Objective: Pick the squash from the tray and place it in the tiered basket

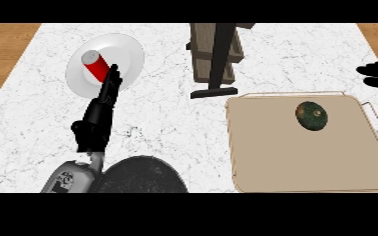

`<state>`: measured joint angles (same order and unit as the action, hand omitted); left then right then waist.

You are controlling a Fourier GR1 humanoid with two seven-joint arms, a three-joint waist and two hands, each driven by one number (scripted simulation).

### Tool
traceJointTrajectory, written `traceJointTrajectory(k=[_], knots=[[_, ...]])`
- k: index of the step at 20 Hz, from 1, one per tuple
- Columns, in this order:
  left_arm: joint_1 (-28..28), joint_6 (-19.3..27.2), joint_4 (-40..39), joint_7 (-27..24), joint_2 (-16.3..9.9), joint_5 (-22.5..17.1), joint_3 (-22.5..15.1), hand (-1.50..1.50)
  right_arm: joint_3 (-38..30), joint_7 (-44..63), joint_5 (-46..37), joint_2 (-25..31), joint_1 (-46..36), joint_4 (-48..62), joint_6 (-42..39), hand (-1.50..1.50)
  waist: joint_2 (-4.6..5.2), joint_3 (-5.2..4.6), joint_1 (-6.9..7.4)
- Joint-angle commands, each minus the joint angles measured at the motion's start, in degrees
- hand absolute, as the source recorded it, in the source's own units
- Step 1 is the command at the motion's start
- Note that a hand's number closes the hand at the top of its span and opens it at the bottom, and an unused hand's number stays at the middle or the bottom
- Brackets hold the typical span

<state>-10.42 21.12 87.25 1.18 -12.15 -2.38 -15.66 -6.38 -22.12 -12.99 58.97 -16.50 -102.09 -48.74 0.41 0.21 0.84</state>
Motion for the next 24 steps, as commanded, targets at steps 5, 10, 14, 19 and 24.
traceJointTrajectory(k=[5, 10, 14, 19, 24], knots=[[-2.8, -0.1, -1.8, 1.4, 0.2, 1.8, 1.0, 0.00, 4.8, -21.5, -11.1, 8.2, 3.4, 10.2, 5.0, -1.50, -0.07, -0.11, -0.20], [1.3, -2.2, 2.5, 1.4, -0.4, 0.4, 1.3, 0.00, 8.9, -25.4, -14.8, 9.2, 0.3, 16.3, 11.6, -1.50, -0.17, -0.17, 0.43], [1.9, -1.9, 4.6, 3.4, 0.0, 1.7, 1.2, 0.00, 13.5, -25.7, -21.3, 6.6, 2.9, 16.8, 19.7, -1.50, -0.36, -0.17, -0.21], [1.2, -0.8, 2.2, 1.7, 2.4, 4.2, 0.8, 0.00, 15.5, -27.8, -24.0, 5.6, -0.9, 19.1, 21.3, -1.50, -0.32, -0.21, -0.29], [1.6, -2.3, 2.1, 2.0, 2.2, 4.2, 2.0, 0.00, 15.6, -33.9, -27.4, 4.1, -2.4, 22.9, 28.4, -1.50, -0.30, -0.20, -0.34]])
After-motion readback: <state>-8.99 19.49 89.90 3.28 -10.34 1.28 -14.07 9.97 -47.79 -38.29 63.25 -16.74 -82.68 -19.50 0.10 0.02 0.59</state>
